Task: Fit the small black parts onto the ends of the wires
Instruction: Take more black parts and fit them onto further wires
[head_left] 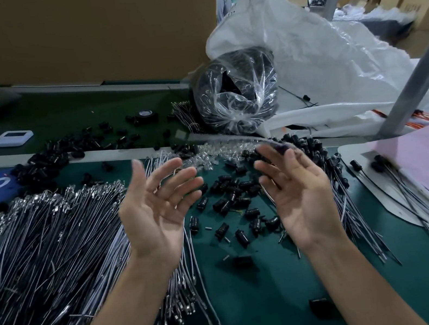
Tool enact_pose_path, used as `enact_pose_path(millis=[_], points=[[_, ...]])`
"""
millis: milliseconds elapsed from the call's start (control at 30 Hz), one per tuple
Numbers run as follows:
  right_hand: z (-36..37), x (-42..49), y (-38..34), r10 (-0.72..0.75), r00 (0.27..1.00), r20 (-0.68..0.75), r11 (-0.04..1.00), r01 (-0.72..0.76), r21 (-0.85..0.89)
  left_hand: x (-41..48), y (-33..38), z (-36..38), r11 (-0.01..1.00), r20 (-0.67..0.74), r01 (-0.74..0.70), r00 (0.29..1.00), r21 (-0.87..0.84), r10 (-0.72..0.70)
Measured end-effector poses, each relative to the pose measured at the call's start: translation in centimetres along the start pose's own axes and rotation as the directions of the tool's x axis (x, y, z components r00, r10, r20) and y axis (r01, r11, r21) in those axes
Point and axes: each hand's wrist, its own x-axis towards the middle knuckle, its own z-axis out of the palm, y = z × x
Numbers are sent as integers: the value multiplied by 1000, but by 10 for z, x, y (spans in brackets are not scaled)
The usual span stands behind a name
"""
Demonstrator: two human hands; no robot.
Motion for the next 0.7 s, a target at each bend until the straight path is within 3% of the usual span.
enact_pose_path(millis=[100,467,600,700], points=[[-2,0,-4,24,1000,1,994,-24,106,-2,1,1,1000,-2,9,1000,7,-9],[-1,1,4,57,993,105,992,-67,104,-1,-4,5,986,50,10,999,167,-18],[5,-4,7,88,982,167,991,-69,-112,0,-8,7,953,126,-12,992,302,-28],[11,-12,15,12,974,227,882,97,-462,-2,-12,8,918,211,-23,975,396,-67]])
